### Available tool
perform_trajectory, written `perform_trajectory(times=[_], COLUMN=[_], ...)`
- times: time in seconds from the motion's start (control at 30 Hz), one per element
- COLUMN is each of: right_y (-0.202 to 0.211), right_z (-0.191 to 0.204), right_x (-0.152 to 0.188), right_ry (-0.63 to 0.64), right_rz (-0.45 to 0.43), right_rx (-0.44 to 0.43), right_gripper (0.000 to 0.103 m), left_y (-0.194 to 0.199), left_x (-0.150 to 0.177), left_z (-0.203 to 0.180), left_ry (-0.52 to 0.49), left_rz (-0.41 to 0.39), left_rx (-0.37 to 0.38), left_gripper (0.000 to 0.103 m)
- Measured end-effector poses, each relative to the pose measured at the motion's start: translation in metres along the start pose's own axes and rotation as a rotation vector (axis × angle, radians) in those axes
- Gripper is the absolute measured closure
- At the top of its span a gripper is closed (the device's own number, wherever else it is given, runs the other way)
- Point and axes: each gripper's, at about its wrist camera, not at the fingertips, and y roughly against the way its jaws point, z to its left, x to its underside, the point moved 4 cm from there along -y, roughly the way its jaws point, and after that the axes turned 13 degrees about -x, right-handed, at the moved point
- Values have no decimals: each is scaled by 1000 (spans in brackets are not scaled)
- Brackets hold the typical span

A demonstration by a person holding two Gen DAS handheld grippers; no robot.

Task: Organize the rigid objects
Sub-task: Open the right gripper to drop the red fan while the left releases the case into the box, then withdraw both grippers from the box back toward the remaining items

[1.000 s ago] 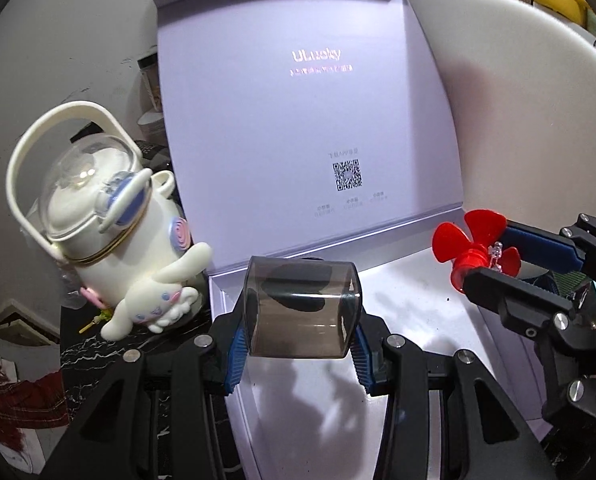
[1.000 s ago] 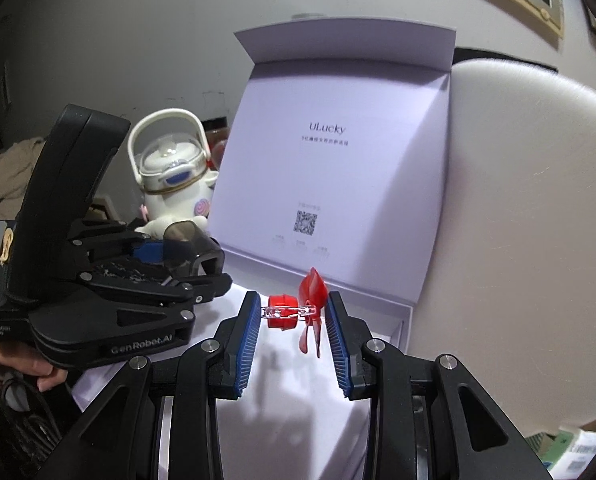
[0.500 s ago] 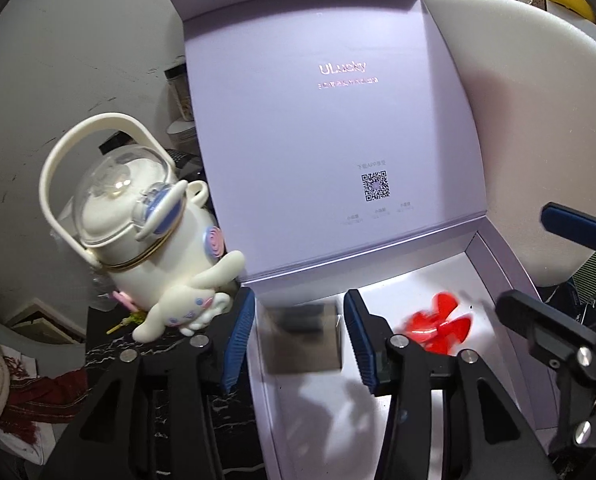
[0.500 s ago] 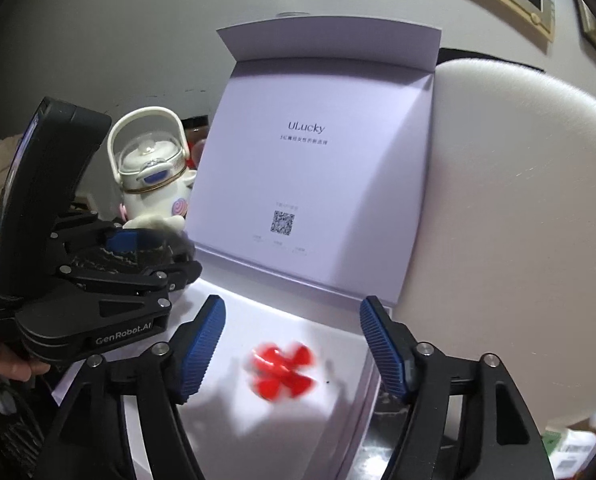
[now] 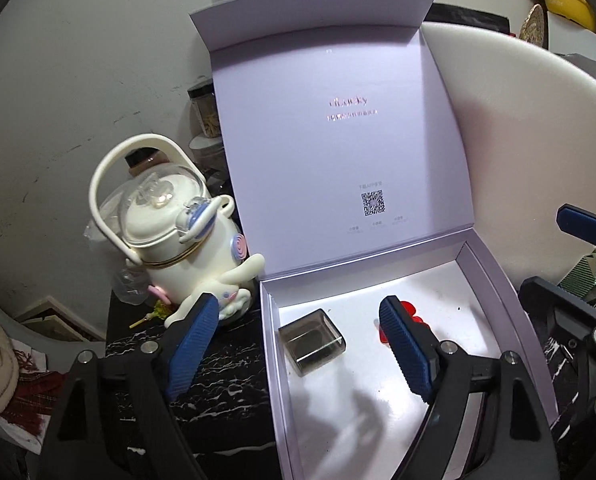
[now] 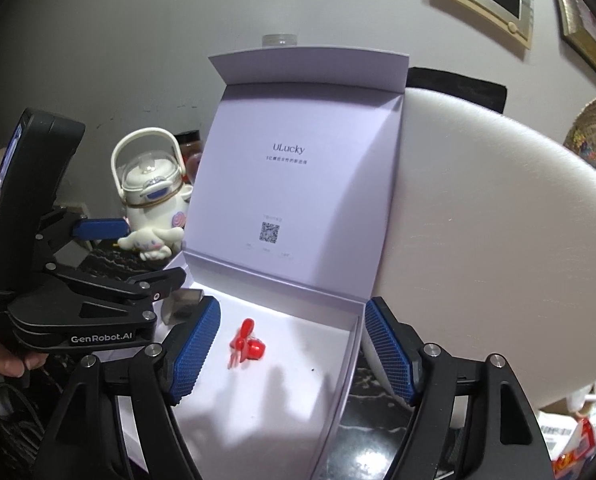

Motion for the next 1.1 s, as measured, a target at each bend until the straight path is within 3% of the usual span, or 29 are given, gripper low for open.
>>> perform_trajectory(times=[1.1], right_y=[119], right_z=[63], right_x=[12], right_ry=[52], right_rz=[-136], right_rx=[23], right_gripper=[27], left_y=[131], left_x=[38], left_z=[25], left_ry=[36], left_rz=[-126], left_rx=[-10], left_gripper=[20])
